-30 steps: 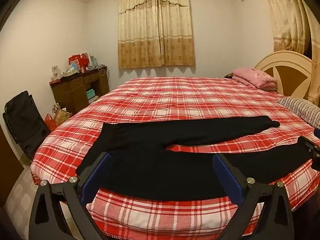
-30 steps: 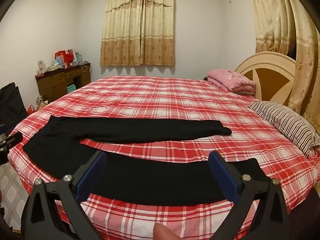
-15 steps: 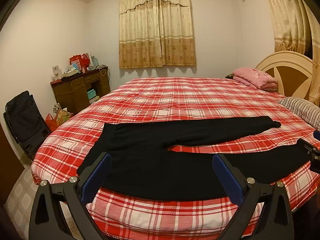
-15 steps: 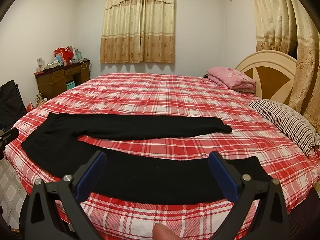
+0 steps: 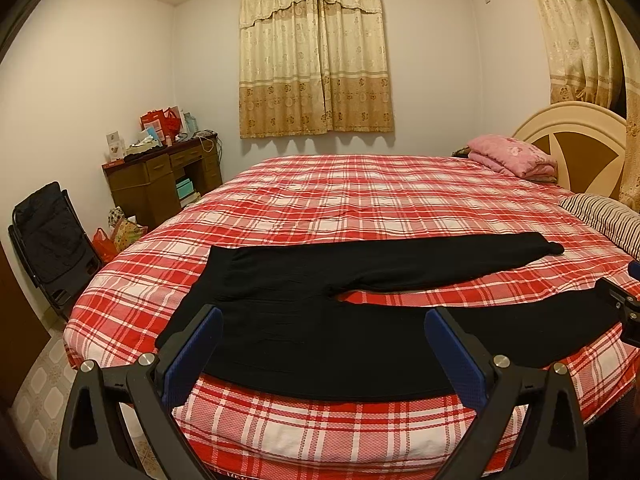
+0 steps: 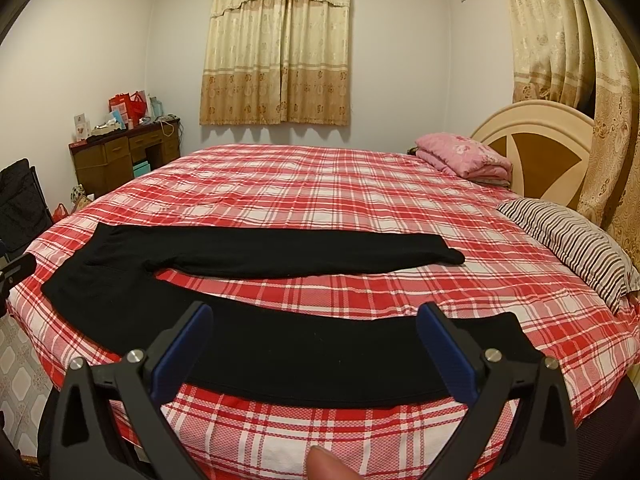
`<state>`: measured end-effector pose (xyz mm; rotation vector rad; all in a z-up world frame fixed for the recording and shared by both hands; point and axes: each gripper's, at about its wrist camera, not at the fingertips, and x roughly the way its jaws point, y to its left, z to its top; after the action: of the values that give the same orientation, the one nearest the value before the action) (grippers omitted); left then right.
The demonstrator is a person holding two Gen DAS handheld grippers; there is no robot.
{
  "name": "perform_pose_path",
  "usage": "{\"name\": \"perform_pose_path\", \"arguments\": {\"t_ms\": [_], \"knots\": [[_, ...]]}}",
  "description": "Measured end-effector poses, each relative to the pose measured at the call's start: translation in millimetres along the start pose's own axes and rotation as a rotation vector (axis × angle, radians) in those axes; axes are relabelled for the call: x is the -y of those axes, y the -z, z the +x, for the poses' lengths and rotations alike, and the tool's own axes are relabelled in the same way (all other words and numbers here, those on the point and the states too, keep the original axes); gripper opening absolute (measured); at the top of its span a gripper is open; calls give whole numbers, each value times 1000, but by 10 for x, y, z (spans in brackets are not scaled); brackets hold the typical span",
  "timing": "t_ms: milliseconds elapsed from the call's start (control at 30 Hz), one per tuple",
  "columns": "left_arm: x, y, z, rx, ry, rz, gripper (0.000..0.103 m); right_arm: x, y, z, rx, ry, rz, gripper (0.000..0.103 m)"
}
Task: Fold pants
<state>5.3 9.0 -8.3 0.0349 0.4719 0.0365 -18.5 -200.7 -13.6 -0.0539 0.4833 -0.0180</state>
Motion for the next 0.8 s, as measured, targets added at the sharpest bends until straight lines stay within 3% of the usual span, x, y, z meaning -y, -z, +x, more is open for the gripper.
{"name": "perform_pose_path", "arguments": {"t_ms": [800], "knots": [[1,5,3,-1,0,-1,102,-17,38,31,-6,-1,-4,103]]}}
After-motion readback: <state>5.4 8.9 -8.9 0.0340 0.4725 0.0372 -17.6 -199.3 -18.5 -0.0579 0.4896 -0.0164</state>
